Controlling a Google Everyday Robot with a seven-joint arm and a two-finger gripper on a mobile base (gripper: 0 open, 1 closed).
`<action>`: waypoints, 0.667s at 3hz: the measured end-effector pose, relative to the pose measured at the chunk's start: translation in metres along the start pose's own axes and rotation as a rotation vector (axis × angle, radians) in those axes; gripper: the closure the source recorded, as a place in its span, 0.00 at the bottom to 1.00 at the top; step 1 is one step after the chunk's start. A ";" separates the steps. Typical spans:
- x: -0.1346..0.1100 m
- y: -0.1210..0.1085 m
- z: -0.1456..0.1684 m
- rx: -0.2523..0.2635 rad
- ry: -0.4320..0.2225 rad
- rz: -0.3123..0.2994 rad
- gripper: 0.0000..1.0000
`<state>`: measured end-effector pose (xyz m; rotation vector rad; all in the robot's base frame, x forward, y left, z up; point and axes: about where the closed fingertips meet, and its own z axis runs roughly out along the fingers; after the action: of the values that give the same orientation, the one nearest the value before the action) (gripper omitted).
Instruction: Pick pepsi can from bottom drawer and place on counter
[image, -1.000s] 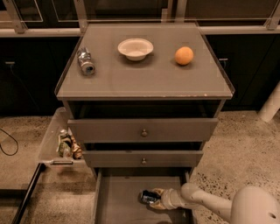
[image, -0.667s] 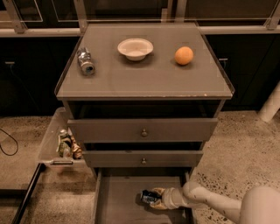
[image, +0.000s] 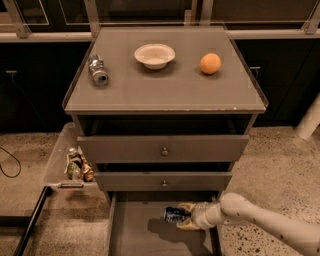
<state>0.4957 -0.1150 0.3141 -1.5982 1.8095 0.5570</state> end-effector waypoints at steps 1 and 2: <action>-0.042 -0.024 -0.073 0.029 -0.013 -0.022 1.00; -0.078 -0.049 -0.136 0.082 0.014 -0.033 1.00</action>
Offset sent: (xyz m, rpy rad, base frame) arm 0.0499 -0.0855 0.2637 -0.0795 -0.1476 -0.0944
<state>0.5212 -0.1619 0.4693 -1.5778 1.7896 0.4521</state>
